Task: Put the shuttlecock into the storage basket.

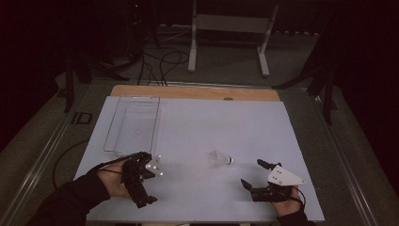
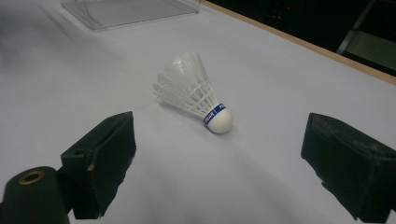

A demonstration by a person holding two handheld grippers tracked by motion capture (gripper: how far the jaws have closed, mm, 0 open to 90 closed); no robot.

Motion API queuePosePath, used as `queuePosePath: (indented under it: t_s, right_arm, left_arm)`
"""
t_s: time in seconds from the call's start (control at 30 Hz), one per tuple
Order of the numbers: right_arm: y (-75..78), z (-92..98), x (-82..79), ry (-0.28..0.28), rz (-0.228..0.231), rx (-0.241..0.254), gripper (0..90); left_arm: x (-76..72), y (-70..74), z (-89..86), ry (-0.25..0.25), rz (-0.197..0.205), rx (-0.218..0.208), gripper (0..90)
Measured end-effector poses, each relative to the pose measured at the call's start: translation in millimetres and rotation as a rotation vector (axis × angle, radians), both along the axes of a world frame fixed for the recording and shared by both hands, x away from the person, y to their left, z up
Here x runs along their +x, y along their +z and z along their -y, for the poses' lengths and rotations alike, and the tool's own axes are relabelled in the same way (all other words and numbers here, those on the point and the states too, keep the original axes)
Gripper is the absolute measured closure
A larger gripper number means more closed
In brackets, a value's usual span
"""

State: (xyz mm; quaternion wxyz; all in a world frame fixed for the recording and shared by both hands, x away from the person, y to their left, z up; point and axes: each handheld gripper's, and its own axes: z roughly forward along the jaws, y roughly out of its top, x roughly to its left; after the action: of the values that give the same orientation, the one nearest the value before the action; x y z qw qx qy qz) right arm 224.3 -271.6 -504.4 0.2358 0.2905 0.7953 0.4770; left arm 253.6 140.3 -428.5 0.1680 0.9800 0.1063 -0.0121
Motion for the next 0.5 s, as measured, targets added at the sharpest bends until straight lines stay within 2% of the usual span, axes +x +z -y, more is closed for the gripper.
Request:
queuePosePath:
  t_s: [0.2,0.5]
  right_arm:
    - [0.0,0.0,0.0,-0.001,-0.001,-0.001,9.8]
    - [0.4,0.1,-0.2,0.000,0.002,0.000,9.8]
  left_arm:
    - [0.8,3.4,11.0,-0.031,0.007,-0.006,0.2]
    - [6.4,5.7,27.6,-0.072,-0.031,-0.009,0.2]
